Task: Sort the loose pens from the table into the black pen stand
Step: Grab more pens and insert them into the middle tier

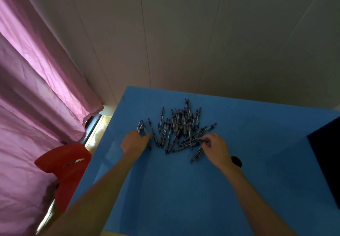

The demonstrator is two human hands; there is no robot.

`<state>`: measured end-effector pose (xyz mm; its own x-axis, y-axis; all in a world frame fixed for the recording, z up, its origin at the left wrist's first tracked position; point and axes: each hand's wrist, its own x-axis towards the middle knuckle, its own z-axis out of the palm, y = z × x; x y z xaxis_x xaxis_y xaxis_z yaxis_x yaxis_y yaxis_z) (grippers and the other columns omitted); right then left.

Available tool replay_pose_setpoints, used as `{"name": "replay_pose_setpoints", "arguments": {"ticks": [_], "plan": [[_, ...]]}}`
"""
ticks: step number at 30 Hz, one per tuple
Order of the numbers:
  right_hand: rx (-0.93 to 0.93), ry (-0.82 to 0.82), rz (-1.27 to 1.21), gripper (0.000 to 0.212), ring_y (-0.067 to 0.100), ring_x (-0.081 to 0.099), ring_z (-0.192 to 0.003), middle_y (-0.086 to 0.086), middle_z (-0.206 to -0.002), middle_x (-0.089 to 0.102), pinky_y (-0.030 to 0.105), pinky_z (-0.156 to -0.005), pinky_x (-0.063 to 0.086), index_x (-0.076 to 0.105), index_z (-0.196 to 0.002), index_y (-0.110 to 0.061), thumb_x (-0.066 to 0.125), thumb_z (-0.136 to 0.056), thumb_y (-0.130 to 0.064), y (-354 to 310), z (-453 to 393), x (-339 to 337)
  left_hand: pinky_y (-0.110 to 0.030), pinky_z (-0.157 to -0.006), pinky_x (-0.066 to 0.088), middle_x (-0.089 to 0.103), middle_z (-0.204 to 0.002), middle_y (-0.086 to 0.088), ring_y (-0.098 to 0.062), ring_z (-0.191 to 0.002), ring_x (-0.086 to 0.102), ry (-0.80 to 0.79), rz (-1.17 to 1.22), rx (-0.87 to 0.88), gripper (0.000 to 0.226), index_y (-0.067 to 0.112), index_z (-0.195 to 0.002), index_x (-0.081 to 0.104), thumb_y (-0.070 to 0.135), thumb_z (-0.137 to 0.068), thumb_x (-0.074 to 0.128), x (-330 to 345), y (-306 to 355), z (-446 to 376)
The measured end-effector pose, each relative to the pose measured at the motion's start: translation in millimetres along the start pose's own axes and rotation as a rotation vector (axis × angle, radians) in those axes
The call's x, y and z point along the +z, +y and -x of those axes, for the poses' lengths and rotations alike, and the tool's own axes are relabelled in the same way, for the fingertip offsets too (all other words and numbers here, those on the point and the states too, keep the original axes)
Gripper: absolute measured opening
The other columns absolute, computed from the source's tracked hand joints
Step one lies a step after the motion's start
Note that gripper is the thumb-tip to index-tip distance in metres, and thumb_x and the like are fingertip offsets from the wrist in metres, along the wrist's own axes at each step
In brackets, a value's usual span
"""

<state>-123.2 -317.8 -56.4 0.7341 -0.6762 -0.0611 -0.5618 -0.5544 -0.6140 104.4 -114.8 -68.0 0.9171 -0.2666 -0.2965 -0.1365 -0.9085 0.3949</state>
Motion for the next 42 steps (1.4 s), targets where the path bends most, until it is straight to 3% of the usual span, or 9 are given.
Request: {"name": "replay_pose_setpoints", "arguments": {"ticks": [3,7,13,17,22,26,30,37,42], "plan": [[0.011,-0.001,0.011,0.017,0.006,0.054,-0.085,-0.002,-0.111,0.057,0.014,-0.074,0.039,0.067,-0.113,-0.017,0.061,-0.097,-0.016,3,3,0,-0.03,-0.063,0.052,0.063,-0.078,-0.005,-0.024,-0.072,0.062,0.0,-0.045,0.003,0.039,0.014,-0.077,0.055,0.05,-0.076,0.068,-3,1,-1],[0.017,-0.001,-0.008,0.017,0.008,0.057,-0.088,-0.001,-0.112,0.058,0.021,-0.079,0.045,0.067,-0.113,-0.018,0.062,-0.097,-0.017,5,5,1,-0.023,-0.052,0.039,0.06,-0.07,-0.002,-0.018,-0.061,0.057,0.003,-0.084,0.0,0.032,0.013,-0.072,0.055,0.041,-0.074,0.071,-4,1,1],[0.026,0.014,-0.016,0.019,0.008,0.057,-0.089,-0.003,-0.113,0.058,0.02,-0.081,0.045,0.067,-0.115,-0.017,0.063,-0.096,-0.017,5,7,-5,-0.027,-0.058,0.042,0.061,-0.071,-0.005,-0.022,-0.065,0.057,0.053,0.007,-0.032,0.024,0.011,-0.075,0.06,0.033,-0.083,0.056,-5,-1,1],[0.031,0.018,-0.025,0.018,0.008,0.057,-0.091,-0.002,-0.112,0.058,0.022,-0.085,0.046,0.067,-0.112,-0.017,0.064,-0.095,-0.016,10,7,-9,-0.028,-0.057,0.039,0.059,-0.071,-0.005,-0.023,-0.065,0.055,0.092,0.198,-0.011,0.02,0.011,-0.075,0.056,0.028,-0.084,0.054,-10,8,0],[0.026,0.023,-0.015,0.015,0.008,0.056,-0.091,-0.004,-0.107,0.057,0.023,-0.085,0.046,0.067,-0.109,-0.018,0.063,-0.095,-0.015,9,10,-11,-0.026,-0.053,0.043,0.064,-0.072,-0.005,-0.021,-0.065,0.061,0.01,0.323,0.045,0.032,0.012,-0.078,0.062,0.043,-0.081,0.07,-5,27,-4],[0.039,0.022,-0.007,0.016,0.008,0.055,-0.091,-0.005,-0.108,0.056,0.019,-0.082,0.042,0.067,-0.11,-0.019,0.062,-0.096,-0.015,7,11,-13,-0.025,-0.049,0.038,0.059,-0.069,-0.003,-0.02,-0.064,0.059,-0.1,0.246,0.023,0.048,0.014,-0.073,0.055,0.055,-0.075,0.08,4,33,-4],[0.032,0.031,-0.015,0.018,0.009,0.056,-0.093,-0.003,-0.112,0.058,0.019,-0.083,0.042,0.067,-0.113,-0.017,0.062,-0.096,-0.015,5,9,-16,-0.025,-0.052,0.043,0.061,-0.074,-0.003,-0.021,-0.068,0.061,-0.114,0.185,-0.01,0.042,0.01,-0.083,0.061,0.049,-0.077,0.078,8,31,-4],[0.017,0.032,-0.01,0.019,0.008,0.056,-0.091,-0.003,-0.112,0.057,0.016,-0.082,0.041,0.067,-0.113,-0.016,0.061,-0.096,-0.012,-6,9,-13,-0.023,-0.051,0.041,0.062,-0.075,-0.002,-0.018,-0.065,0.059,-0.067,-0.008,0.007,0.036,0.014,-0.08,0.059,0.048,-0.074,0.071,2,26,0],[0.013,0.034,-0.016,0.017,0.005,0.053,-0.088,-0.003,-0.111,0.057,0.012,-0.078,0.039,0.067,-0.112,-0.017,0.06,-0.096,-0.013,-10,12,-9,-0.027,-0.056,0.041,0.063,-0.072,-0.003,-0.022,-0.066,0.059,0.039,0.126,0.037,0.022,0.015,-0.081,0.062,0.037,-0.083,0.059,0,6,2]]}}
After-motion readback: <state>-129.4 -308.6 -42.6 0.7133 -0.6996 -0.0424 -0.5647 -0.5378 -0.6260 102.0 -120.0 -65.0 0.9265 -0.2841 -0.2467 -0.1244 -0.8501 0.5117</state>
